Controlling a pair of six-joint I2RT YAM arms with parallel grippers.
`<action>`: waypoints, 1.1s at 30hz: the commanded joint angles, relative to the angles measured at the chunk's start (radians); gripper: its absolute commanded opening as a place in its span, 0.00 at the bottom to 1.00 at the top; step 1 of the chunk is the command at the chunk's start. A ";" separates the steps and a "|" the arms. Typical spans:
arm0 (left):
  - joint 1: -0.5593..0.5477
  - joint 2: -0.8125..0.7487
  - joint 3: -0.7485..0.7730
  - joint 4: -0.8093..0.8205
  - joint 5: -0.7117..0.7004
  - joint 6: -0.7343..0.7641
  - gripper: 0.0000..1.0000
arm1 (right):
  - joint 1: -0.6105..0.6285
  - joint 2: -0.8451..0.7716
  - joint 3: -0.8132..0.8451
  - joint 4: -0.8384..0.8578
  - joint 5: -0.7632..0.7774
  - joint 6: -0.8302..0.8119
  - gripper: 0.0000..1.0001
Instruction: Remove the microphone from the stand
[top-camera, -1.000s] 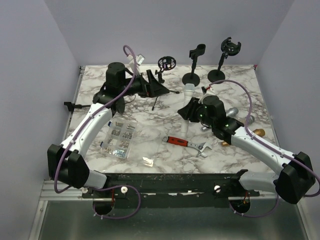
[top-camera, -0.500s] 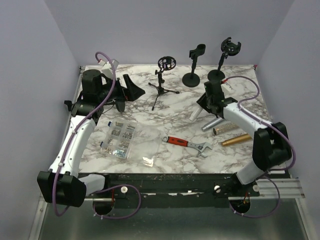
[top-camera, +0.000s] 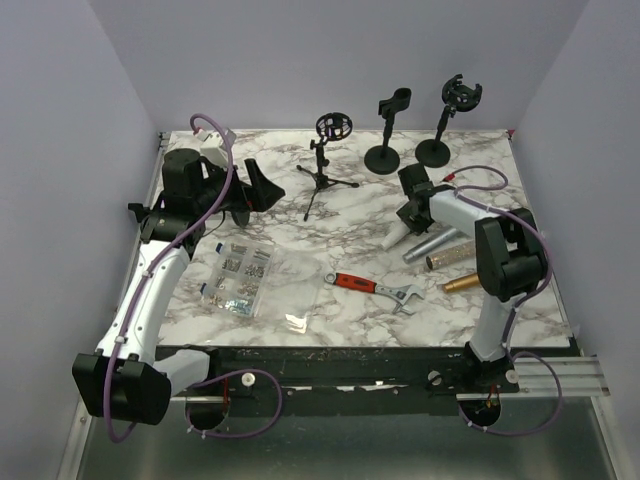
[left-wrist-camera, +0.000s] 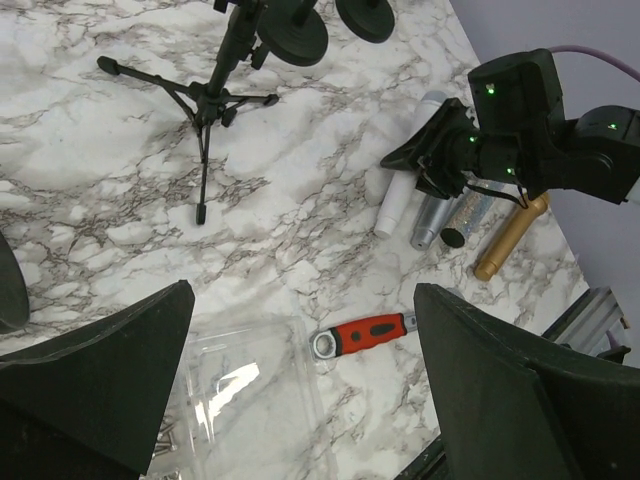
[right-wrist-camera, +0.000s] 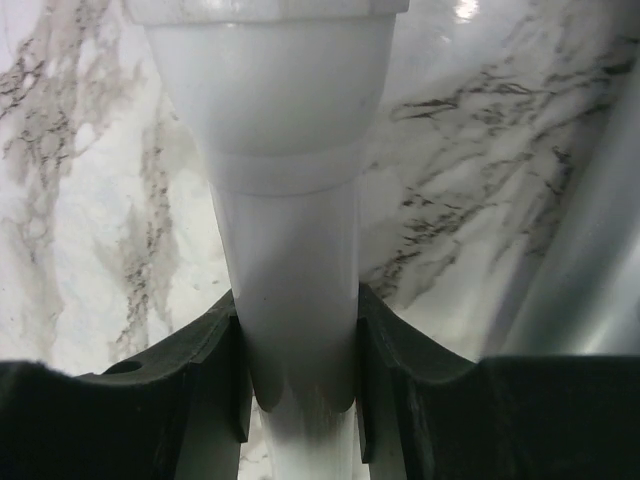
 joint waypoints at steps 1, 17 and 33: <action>0.019 -0.016 -0.013 0.010 -0.013 0.003 0.95 | 0.001 -0.060 -0.090 -0.051 0.073 0.051 0.12; 0.058 0.005 -0.029 0.026 -0.007 -0.002 0.95 | 0.001 -0.103 -0.193 0.027 0.031 0.037 0.51; 0.120 0.051 -0.063 0.080 0.013 -0.071 0.95 | 0.001 -0.194 -0.251 0.156 -0.042 -0.100 0.93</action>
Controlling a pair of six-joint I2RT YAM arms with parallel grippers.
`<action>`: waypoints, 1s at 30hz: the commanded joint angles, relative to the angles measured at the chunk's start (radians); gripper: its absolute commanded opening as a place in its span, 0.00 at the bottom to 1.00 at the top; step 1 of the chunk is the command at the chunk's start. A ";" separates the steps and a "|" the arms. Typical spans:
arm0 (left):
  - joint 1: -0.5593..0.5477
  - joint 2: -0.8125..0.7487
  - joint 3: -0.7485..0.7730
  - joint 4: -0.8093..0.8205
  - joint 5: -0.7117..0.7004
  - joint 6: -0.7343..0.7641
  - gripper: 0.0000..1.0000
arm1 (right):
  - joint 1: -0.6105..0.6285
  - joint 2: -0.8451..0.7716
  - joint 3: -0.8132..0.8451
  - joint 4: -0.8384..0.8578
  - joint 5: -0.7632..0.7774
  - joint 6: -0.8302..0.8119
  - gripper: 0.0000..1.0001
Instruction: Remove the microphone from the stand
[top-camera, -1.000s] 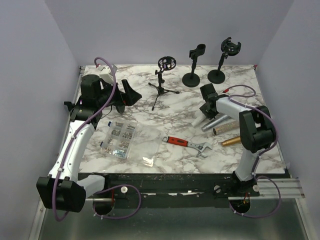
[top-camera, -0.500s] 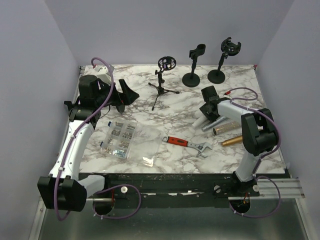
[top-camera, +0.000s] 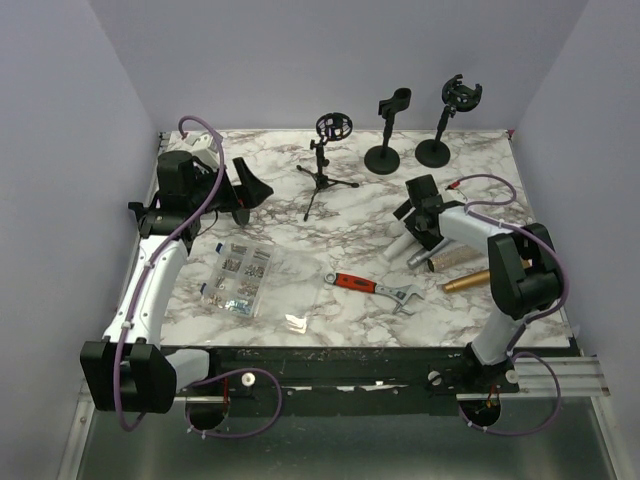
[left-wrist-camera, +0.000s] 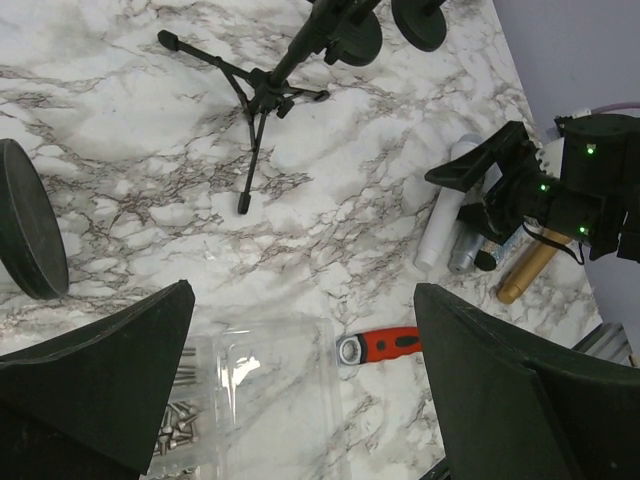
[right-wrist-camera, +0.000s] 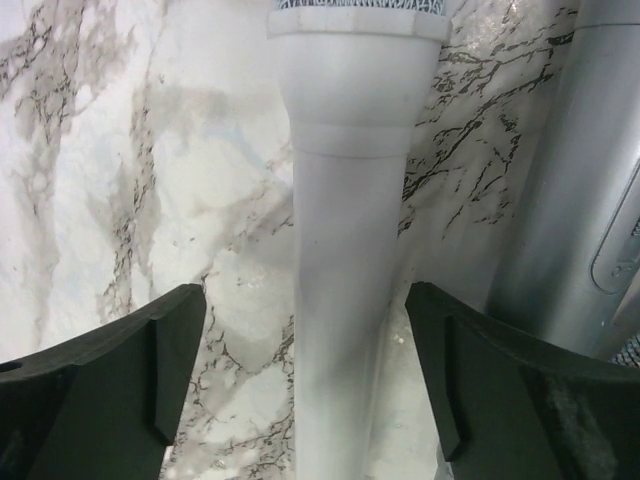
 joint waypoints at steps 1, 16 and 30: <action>0.048 0.007 -0.029 0.069 0.024 -0.063 0.95 | 0.001 -0.044 -0.030 0.011 -0.036 -0.094 0.94; 0.393 0.174 -0.248 0.387 0.049 -0.847 0.96 | 0.003 -0.204 -0.033 0.084 -0.116 -0.259 1.00; 0.440 0.414 -0.372 0.752 -0.261 -1.033 0.96 | 0.002 -0.312 -0.125 0.126 -0.169 -0.295 1.00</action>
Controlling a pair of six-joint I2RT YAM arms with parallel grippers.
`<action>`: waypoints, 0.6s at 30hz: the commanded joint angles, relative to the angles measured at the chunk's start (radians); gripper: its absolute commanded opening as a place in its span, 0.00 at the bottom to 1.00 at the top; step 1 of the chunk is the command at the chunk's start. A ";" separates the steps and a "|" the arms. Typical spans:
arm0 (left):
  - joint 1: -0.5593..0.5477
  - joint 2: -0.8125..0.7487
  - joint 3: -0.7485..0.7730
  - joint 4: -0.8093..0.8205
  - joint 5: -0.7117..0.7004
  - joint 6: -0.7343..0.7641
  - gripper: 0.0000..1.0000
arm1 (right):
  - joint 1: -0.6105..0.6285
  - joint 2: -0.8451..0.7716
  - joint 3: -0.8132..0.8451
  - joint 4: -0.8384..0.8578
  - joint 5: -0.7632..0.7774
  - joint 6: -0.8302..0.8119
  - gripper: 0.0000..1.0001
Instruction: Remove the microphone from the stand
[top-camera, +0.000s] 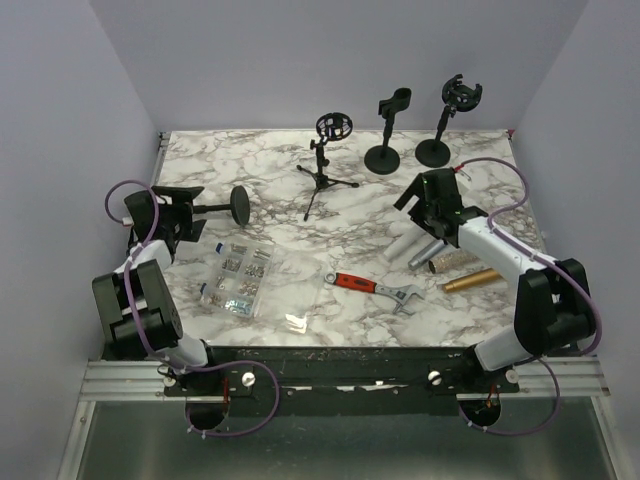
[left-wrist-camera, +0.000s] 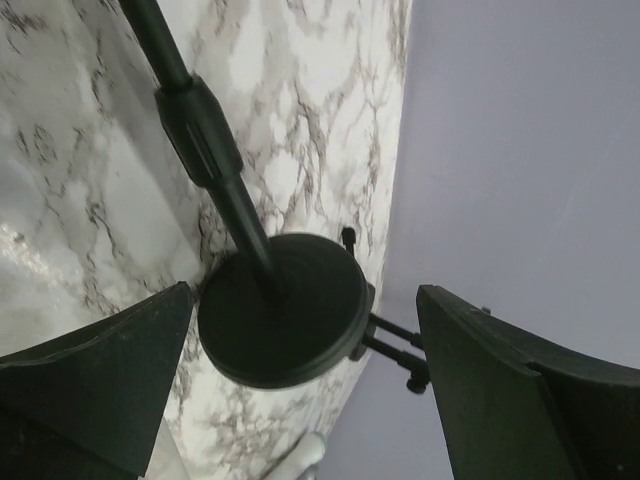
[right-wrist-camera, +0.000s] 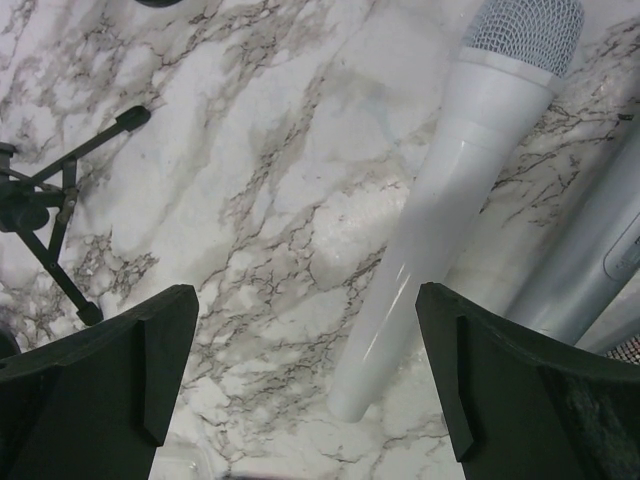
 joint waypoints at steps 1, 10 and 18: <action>0.025 0.118 -0.030 0.235 -0.104 -0.073 0.95 | 0.003 -0.058 -0.053 0.025 -0.031 -0.025 1.00; 0.030 0.273 -0.058 0.480 -0.099 -0.113 0.87 | 0.003 -0.107 -0.093 0.028 -0.035 -0.023 1.00; 0.028 0.351 -0.028 0.555 -0.081 -0.112 0.79 | 0.003 -0.115 -0.094 0.018 -0.053 -0.016 1.00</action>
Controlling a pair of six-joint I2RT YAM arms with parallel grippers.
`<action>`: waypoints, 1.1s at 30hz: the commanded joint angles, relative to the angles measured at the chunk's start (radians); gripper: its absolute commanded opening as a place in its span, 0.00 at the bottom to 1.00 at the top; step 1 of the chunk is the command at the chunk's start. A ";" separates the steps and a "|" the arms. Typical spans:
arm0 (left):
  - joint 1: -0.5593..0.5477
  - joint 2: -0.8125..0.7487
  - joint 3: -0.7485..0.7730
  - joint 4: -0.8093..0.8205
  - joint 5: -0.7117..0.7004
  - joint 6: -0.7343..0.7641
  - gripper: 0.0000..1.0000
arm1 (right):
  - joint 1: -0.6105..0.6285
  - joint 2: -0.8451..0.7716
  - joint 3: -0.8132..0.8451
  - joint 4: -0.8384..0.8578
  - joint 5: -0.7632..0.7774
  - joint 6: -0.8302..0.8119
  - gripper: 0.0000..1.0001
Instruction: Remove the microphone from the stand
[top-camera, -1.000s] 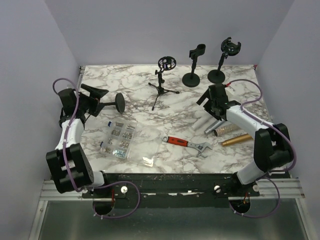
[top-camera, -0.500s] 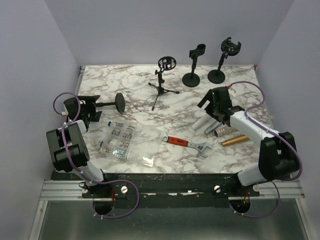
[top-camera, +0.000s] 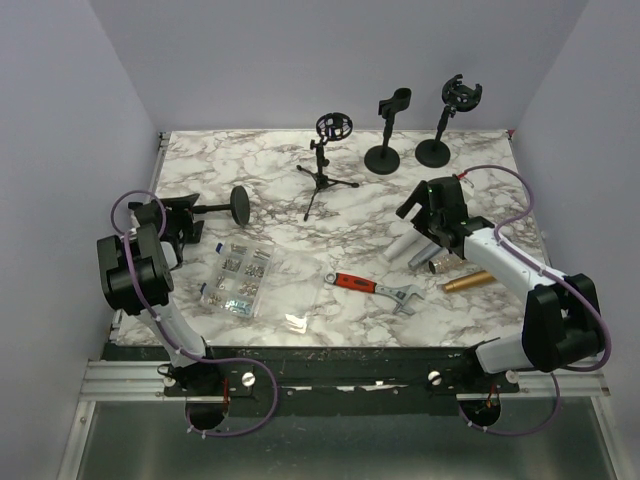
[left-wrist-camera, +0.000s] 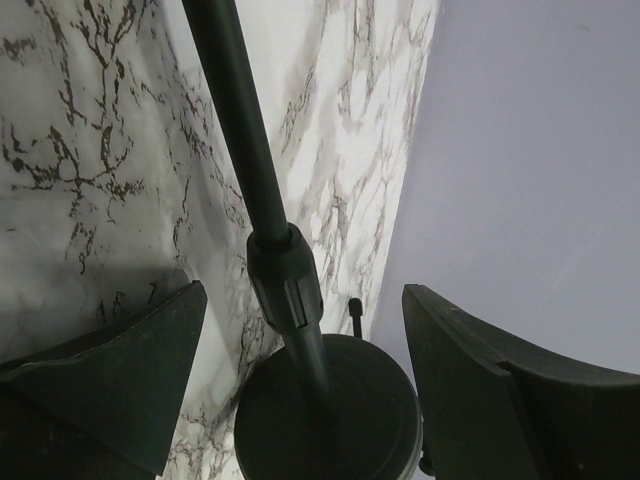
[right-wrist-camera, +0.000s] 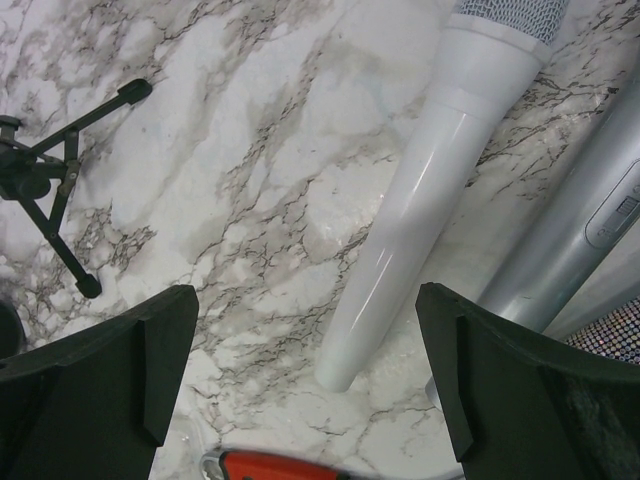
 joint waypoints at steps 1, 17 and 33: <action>0.009 0.017 0.027 0.080 -0.011 0.007 0.78 | 0.003 -0.030 -0.015 0.008 -0.023 0.001 1.00; -0.034 0.038 0.137 -0.094 -0.051 0.004 0.70 | 0.003 -0.115 -0.030 -0.015 0.018 -0.002 1.00; -0.059 0.105 0.223 -0.150 -0.065 0.039 0.06 | 0.003 -0.239 -0.038 -0.040 0.097 -0.022 1.00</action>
